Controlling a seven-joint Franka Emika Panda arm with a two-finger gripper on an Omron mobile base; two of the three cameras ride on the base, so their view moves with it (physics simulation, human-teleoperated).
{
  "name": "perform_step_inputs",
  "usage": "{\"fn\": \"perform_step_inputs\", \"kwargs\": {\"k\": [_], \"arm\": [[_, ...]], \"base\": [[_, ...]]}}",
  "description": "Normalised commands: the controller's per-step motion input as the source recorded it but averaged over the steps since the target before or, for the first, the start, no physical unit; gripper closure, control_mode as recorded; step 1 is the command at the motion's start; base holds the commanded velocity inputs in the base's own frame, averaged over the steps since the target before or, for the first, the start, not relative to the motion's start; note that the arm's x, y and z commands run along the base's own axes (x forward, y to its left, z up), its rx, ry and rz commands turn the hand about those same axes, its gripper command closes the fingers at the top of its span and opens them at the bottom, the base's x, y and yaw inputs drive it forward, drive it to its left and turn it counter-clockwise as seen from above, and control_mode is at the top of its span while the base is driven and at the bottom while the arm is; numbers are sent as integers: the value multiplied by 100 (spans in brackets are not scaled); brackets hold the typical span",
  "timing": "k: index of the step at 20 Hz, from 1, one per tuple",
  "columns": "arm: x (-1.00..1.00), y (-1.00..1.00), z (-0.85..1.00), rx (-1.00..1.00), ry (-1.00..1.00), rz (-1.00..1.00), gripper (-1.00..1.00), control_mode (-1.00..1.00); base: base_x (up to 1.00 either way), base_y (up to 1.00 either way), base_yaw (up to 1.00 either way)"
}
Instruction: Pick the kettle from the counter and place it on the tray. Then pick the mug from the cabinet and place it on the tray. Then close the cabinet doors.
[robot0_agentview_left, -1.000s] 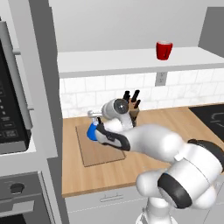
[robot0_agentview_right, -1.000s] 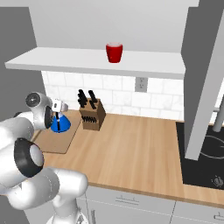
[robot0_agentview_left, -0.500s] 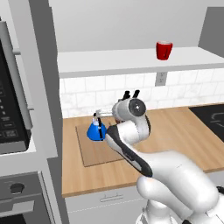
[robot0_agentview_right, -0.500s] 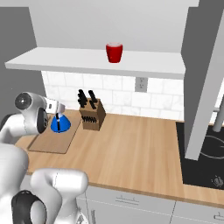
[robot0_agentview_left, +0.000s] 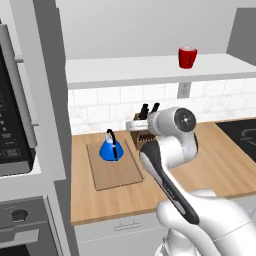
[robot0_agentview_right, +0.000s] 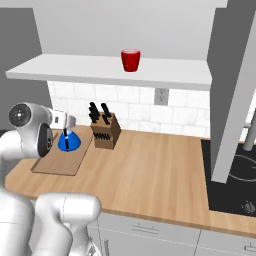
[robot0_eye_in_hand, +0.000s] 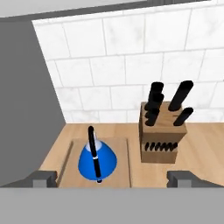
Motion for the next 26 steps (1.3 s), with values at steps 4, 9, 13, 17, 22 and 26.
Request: {"fn": "perform_step_inputs", "kwargs": {"k": [4,9,13,17,22,26], "arm": [[-38,-35,70,0,-3,0,-100,-100],[-39,-46,73,0,-12,0,-100,-100],[-23,-48,73,0,-7,-10,-100,-100],[-13,-48,67,0,0,-21,-100,-100],[-1,-44,54,0,1,-28,-100,-100],[1,-42,42,0,1,-21,-100,-100]], "base": [[0,0,0],[0,0,0],[0,0,0],[0,0,0],[0,0,0],[0,0,0]]}}
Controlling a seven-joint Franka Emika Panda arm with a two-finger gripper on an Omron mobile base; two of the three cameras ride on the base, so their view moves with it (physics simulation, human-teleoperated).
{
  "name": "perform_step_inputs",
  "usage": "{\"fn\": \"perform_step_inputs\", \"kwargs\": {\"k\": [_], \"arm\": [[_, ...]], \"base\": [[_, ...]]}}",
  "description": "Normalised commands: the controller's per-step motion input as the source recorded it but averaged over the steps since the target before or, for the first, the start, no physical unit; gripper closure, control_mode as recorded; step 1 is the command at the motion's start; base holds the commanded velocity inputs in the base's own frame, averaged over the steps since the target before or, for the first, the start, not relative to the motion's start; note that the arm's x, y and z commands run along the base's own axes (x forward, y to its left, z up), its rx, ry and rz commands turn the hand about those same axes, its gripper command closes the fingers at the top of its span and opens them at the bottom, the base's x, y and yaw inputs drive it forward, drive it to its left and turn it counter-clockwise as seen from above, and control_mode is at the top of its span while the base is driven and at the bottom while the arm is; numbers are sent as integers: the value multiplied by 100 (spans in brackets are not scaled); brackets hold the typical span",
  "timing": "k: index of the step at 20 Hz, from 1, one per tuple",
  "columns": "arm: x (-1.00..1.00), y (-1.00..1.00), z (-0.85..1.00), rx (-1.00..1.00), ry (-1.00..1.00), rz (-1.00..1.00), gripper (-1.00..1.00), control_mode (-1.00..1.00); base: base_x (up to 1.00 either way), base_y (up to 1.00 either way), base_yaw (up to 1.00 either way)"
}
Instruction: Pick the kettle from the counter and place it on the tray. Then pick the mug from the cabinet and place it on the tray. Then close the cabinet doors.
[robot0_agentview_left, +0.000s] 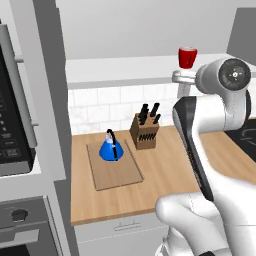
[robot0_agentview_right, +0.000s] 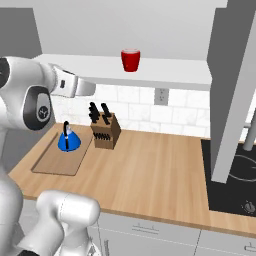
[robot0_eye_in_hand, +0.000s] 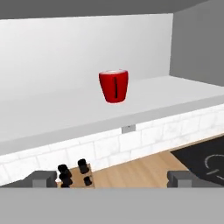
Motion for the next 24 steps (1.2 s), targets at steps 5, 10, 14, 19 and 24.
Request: {"fn": "perform_step_inputs", "kwargs": {"k": [5,10,14,19,24], "arm": [[11,-38,28,0,4,-2,-100,-100],[22,-26,2,0,-4,6,-100,-100],[44,-25,0,0,2,3,-100,-100],[56,-14,0,0,10,0,-100,-100],[61,-1,-2,3,12,7,-100,-100]], "base": [[0,0,0],[0,0,0],[0,0,0],[0,0,0],[0,0,0]]}}
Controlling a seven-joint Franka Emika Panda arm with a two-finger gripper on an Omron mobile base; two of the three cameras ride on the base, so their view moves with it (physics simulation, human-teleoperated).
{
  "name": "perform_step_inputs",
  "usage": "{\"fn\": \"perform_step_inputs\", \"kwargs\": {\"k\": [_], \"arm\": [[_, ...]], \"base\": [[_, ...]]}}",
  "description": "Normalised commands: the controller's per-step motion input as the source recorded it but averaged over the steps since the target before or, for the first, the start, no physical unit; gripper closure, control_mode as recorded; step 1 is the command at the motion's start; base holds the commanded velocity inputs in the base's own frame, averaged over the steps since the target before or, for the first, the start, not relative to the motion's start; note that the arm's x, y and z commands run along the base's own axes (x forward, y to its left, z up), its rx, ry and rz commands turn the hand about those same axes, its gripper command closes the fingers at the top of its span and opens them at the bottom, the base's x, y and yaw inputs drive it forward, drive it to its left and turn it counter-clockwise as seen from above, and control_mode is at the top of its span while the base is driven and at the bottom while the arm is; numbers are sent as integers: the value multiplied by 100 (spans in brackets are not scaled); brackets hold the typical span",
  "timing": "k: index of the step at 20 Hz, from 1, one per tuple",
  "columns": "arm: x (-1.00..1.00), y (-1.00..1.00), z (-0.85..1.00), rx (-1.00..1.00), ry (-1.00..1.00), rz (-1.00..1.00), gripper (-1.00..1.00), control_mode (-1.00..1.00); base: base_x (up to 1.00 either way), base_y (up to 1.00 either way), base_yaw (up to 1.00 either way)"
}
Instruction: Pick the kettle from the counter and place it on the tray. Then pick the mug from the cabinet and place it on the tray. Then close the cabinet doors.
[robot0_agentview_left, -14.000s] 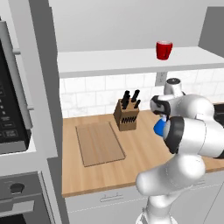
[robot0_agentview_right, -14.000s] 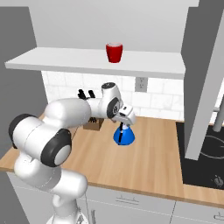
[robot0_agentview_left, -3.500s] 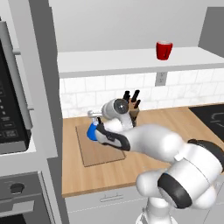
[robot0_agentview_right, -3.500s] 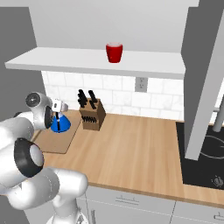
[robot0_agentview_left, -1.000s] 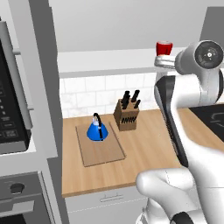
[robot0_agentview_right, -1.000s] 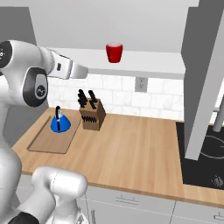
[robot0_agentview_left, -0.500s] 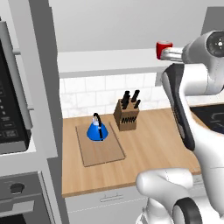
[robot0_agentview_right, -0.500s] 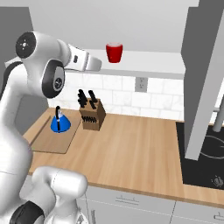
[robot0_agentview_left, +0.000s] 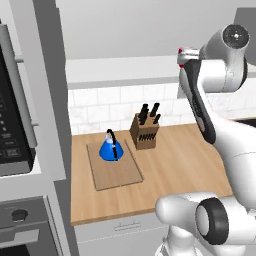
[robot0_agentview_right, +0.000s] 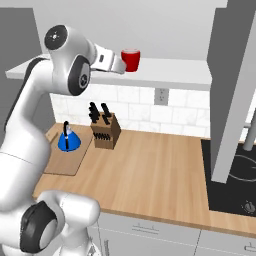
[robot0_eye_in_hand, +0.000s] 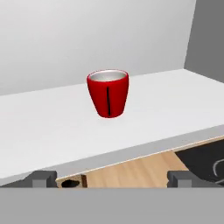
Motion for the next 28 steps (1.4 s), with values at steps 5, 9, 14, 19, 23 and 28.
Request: {"fn": "perform_step_inputs", "kwargs": {"k": [5,9,14,19,23,28], "arm": [[54,-3,-12,1,0,11,-100,-100],[36,-13,-29,0,-17,6,-100,-100],[45,-22,-22,-1,-6,0,-100,-100],[51,-17,-5,0,2,0,-100,-100],[48,-13,0,0,6,0,-100,-100],[37,-6,0,0,7,0,-100,-100]], "base": [[0,0,0],[0,0,0],[0,0,0],[0,0,0],[0,0,0],[0,0,0]]}}
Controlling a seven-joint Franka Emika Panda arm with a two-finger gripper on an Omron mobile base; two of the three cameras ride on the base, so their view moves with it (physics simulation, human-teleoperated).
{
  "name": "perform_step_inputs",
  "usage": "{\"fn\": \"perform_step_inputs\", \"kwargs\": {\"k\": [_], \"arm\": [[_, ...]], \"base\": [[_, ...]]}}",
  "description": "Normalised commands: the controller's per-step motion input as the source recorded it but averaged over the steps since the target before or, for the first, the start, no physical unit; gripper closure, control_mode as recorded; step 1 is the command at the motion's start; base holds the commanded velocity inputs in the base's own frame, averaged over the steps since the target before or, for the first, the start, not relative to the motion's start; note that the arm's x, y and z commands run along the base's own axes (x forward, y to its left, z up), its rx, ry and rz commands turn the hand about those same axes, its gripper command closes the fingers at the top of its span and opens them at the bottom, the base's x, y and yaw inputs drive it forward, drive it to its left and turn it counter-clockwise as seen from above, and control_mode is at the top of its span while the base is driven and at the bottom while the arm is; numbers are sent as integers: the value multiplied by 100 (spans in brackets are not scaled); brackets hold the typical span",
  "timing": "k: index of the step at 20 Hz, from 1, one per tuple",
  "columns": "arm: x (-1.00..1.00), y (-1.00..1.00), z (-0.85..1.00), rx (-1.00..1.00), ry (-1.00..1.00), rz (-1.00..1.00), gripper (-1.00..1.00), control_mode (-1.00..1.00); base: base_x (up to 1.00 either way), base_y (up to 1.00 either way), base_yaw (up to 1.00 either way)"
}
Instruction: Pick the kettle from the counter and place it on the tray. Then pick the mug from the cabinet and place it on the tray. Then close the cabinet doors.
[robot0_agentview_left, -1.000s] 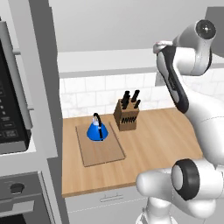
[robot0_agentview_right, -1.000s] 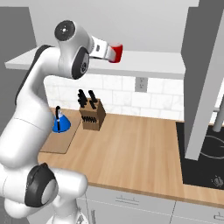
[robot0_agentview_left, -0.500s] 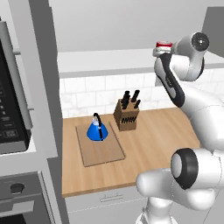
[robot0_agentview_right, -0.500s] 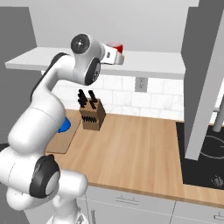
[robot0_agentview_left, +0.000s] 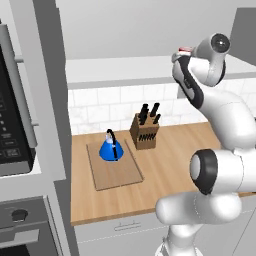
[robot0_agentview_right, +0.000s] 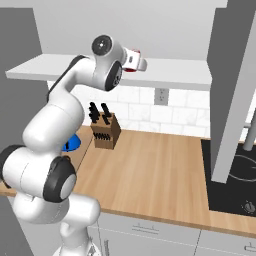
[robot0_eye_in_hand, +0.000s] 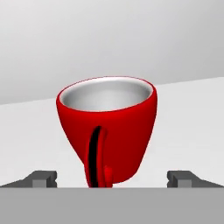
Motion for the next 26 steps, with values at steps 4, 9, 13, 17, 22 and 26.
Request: {"fn": "perform_step_inputs", "kwargs": {"k": [4,9,13,17,22,26], "arm": [[30,-5,1,0,3,0,-100,-100],[19,-3,0,0,0,0,-100,-100],[17,-3,0,0,0,0,-100,-100],[2,0,0,0,0,0,-100,-100],[0,-1,0,0,0,-2,-100,-100],[0,0,0,0,0,-4,-100,-100]], "base": [[0,0,0],[0,0,0],[0,0,0],[0,0,0],[0,0,0],[0,0,0]]}}
